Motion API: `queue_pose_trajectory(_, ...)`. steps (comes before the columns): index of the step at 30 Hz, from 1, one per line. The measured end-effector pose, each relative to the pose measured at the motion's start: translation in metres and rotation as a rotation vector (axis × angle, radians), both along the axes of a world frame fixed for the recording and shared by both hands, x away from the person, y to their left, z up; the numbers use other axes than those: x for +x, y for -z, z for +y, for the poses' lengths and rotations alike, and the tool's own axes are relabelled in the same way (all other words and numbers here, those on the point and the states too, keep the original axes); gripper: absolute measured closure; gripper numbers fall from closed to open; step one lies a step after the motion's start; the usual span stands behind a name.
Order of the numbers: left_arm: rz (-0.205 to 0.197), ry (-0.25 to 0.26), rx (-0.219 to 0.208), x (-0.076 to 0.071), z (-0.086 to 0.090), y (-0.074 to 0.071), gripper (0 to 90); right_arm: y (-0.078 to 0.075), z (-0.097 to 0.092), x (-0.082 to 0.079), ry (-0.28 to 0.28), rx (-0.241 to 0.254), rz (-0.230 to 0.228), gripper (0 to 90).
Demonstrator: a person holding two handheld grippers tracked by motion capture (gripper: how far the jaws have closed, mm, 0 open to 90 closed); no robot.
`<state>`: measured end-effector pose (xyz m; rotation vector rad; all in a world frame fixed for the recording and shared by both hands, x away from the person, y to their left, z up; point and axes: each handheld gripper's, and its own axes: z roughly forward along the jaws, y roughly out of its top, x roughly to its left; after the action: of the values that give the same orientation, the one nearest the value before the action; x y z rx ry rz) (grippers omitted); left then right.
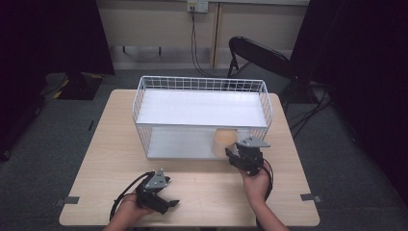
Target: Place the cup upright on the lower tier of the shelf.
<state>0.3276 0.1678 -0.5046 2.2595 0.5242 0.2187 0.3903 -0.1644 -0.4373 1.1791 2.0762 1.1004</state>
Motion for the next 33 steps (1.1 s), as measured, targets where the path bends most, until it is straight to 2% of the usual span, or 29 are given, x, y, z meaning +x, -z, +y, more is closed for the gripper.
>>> queue_pose_trajectory(6,0.0,0.0,0.0,0.0,0.0,0.0,11.6,-0.001,0.002,0.001,0.002,-0.01,-0.01,55.0)
queue_pose_trajectory(7,0.0,0.0,0.0,0.0,0.0,0.0,11.6,0.0,0.002,0.001,0.002,-0.009,-0.007,57.9)
queue_pose_trajectory(15,0.0,0.0,0.0,0.0,0.0,0.0,11.5,-0.001,0.003,0.004,0.004,0.0,-0.006,64.3)
queue_pose_trajectory(33,0.0,0.0,0.0,0.0,0.0,0.0,11.6,0.0,0.006,0.011,0.002,0.001,-0.008,66.6)
